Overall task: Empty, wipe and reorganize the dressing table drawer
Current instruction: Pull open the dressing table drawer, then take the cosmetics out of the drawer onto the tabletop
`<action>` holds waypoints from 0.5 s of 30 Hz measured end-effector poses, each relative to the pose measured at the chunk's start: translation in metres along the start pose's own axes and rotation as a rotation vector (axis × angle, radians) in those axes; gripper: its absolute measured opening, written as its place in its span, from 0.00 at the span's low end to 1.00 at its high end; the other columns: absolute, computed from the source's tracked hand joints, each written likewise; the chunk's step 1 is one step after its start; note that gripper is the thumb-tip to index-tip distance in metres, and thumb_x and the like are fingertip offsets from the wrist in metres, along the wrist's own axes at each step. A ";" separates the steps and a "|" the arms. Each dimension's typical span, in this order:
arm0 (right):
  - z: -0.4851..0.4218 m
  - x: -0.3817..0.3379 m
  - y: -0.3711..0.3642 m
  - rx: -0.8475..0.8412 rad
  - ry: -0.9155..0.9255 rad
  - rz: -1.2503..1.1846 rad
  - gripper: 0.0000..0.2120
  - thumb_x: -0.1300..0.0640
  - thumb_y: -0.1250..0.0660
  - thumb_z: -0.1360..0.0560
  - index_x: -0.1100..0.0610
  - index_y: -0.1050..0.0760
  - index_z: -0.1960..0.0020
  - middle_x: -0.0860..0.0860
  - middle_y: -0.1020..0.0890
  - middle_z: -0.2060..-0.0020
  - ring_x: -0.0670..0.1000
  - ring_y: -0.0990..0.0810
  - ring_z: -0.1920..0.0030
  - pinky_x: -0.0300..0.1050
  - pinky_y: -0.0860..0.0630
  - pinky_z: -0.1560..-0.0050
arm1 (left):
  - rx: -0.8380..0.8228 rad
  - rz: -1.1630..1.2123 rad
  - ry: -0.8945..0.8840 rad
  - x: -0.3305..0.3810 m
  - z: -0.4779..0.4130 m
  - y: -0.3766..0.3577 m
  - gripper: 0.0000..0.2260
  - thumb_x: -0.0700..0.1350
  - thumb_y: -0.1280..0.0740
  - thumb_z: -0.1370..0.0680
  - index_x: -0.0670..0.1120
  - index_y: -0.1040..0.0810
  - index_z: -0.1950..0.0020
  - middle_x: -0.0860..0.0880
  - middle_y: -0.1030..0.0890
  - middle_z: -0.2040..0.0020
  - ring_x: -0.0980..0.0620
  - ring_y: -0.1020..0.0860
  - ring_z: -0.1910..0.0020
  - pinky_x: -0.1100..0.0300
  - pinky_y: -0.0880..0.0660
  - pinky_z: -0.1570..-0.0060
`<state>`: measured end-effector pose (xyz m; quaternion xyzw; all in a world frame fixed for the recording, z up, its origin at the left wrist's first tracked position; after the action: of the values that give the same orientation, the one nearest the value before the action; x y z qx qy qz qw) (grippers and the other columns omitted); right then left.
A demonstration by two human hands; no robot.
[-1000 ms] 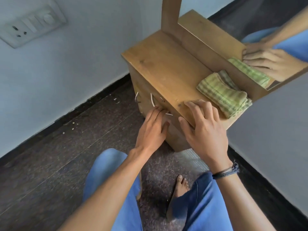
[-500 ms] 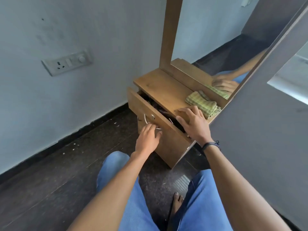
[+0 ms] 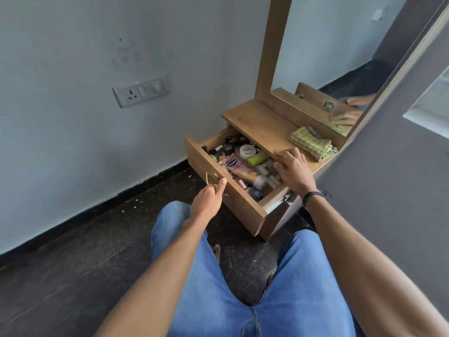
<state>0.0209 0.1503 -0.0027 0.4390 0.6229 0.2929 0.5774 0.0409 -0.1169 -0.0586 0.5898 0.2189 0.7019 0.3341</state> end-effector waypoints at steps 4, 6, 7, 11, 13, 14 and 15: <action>0.052 -0.039 -0.028 0.073 0.015 -0.242 0.12 0.55 0.34 0.18 0.56 0.19 0.37 0.50 0.24 0.44 0.52 0.26 0.41 0.49 0.26 0.40 | -0.026 -0.146 0.048 -0.004 0.002 0.010 0.39 0.70 0.57 0.19 0.42 0.21 0.36 0.39 0.21 0.38 0.38 0.24 0.37 0.46 0.30 0.40; 0.075 -0.054 -0.048 0.025 0.002 -0.310 0.11 0.53 0.35 0.18 0.54 0.18 0.39 0.49 0.22 0.44 0.51 0.23 0.44 0.47 0.25 0.42 | -0.026 -0.182 0.077 -0.006 0.002 0.014 0.41 0.71 0.58 0.20 0.40 0.21 0.38 0.37 0.21 0.39 0.37 0.24 0.38 0.45 0.29 0.41; 0.084 -0.060 -0.055 0.009 0.000 -0.329 0.11 0.53 0.34 0.19 0.53 0.17 0.41 0.48 0.21 0.46 0.50 0.22 0.46 0.45 0.25 0.46 | -0.021 -0.188 0.090 -0.007 0.002 0.017 0.41 0.70 0.58 0.19 0.39 0.21 0.38 0.37 0.21 0.39 0.36 0.24 0.38 0.45 0.29 0.41; 0.104 -0.078 -0.066 -0.017 -0.024 -0.368 0.09 0.53 0.33 0.20 0.54 0.14 0.48 0.47 0.17 0.54 0.49 0.21 0.53 0.43 0.31 0.57 | -0.003 -0.157 0.156 -0.020 0.001 0.028 0.41 0.69 0.58 0.19 0.37 0.25 0.32 0.34 0.24 0.34 0.36 0.27 0.34 0.46 0.32 0.36; 0.112 -0.085 -0.070 -0.051 -0.011 -0.348 0.10 0.52 0.33 0.19 0.53 0.14 0.48 0.44 0.19 0.54 0.47 0.23 0.52 0.43 0.33 0.56 | 0.044 -0.136 0.190 -0.028 0.000 0.035 0.40 0.69 0.55 0.19 0.37 0.26 0.31 0.35 0.24 0.34 0.35 0.27 0.34 0.45 0.32 0.36; 0.116 -0.088 -0.072 -0.072 0.006 -0.323 0.10 0.52 0.33 0.19 0.53 0.14 0.47 0.45 0.19 0.53 0.47 0.25 0.51 0.43 0.33 0.55 | 0.098 -0.130 0.204 -0.031 0.000 0.039 0.38 0.68 0.53 0.18 0.38 0.25 0.32 0.36 0.23 0.35 0.35 0.26 0.36 0.45 0.30 0.39; 0.119 -0.090 -0.075 -0.088 0.017 -0.307 0.10 0.52 0.33 0.19 0.53 0.14 0.47 0.46 0.17 0.52 0.47 0.26 0.51 0.44 0.34 0.54 | 0.170 -0.124 0.218 -0.034 -0.002 0.042 0.35 0.68 0.50 0.19 0.38 0.23 0.35 0.37 0.21 0.38 0.36 0.23 0.39 0.46 0.27 0.43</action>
<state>0.1164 0.0210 -0.0455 0.3107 0.6740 0.2319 0.6288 0.0331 -0.1704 -0.0529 0.5217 0.3482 0.7188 0.2999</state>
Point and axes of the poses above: each hand's wrist, its own z-axis away from the middle knuckle, its own y-axis out of the back of the hand, x = y × z, the point moved 5 cm from there along -z, towards the middle knuckle
